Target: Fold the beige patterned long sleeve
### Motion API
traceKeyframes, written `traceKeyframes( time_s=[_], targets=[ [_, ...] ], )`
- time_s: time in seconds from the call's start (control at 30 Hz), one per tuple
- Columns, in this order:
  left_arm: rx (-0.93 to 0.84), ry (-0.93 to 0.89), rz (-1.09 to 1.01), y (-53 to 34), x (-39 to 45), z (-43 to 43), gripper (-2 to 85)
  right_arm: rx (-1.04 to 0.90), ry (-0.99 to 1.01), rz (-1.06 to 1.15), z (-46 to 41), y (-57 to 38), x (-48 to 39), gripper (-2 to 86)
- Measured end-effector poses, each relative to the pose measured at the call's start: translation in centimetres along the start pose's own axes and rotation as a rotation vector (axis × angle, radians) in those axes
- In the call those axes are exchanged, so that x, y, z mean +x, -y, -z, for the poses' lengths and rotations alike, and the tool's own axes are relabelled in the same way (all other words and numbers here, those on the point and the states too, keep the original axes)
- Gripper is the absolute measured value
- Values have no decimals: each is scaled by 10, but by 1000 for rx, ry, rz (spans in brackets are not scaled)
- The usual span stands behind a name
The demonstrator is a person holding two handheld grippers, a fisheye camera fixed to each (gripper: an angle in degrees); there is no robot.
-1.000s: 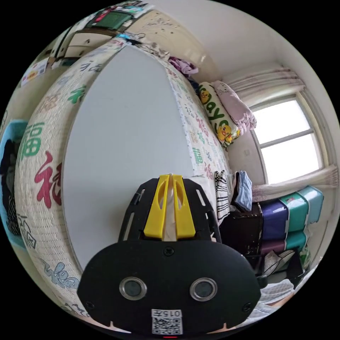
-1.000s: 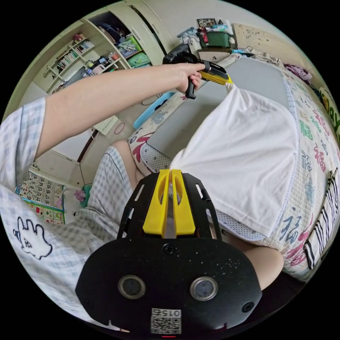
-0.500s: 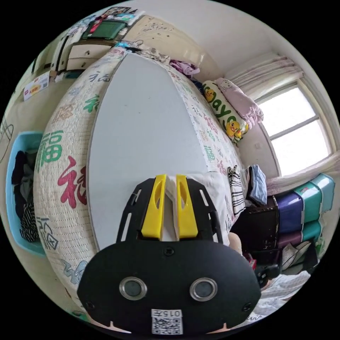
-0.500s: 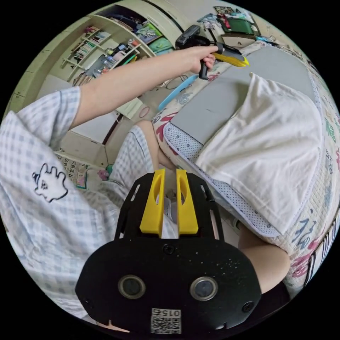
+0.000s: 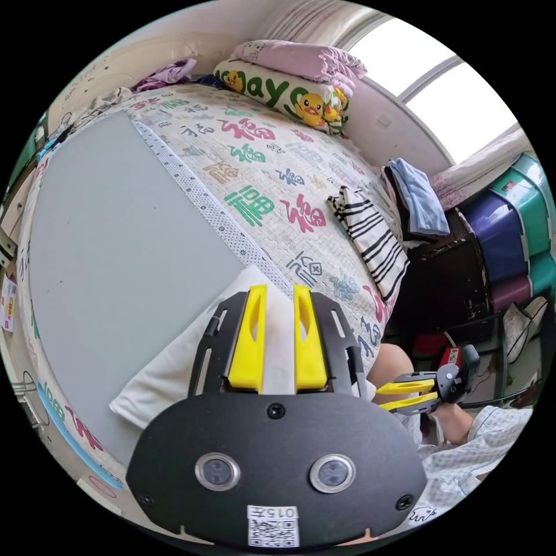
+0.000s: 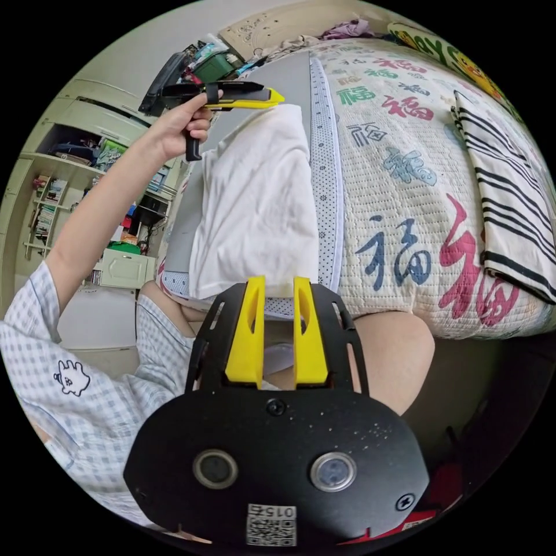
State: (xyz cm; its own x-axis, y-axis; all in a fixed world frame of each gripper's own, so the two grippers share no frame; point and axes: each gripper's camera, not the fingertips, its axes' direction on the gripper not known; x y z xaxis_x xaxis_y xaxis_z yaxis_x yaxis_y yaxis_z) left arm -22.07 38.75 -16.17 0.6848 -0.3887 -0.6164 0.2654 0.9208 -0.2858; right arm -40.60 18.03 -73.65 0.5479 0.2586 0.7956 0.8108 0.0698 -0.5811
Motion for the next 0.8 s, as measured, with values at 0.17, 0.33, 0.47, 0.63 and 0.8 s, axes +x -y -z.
traceKeyframes(
  time_s=[0.17,0.33,0.47,0.63,0.8],
  targets=[
    [-44,54,40,10,-3,-24,22,-76,-33,27,-10,-11,-1,10],
    [-37,40,50,6,-9,-30,-4,-43,-43,8,6,-43,4,9],
    [-10,12,74,-6,-11,-29,-6,45,76,-46,25,-45,22,74],
    [-12,-14,93,-13,-12,-25,-7,-62,73,-48,13,-31,20,55],
    [-11,45,72,-15,-4,-19,-7,-65,-31,9,33,-52,-2,3]
  ],
)
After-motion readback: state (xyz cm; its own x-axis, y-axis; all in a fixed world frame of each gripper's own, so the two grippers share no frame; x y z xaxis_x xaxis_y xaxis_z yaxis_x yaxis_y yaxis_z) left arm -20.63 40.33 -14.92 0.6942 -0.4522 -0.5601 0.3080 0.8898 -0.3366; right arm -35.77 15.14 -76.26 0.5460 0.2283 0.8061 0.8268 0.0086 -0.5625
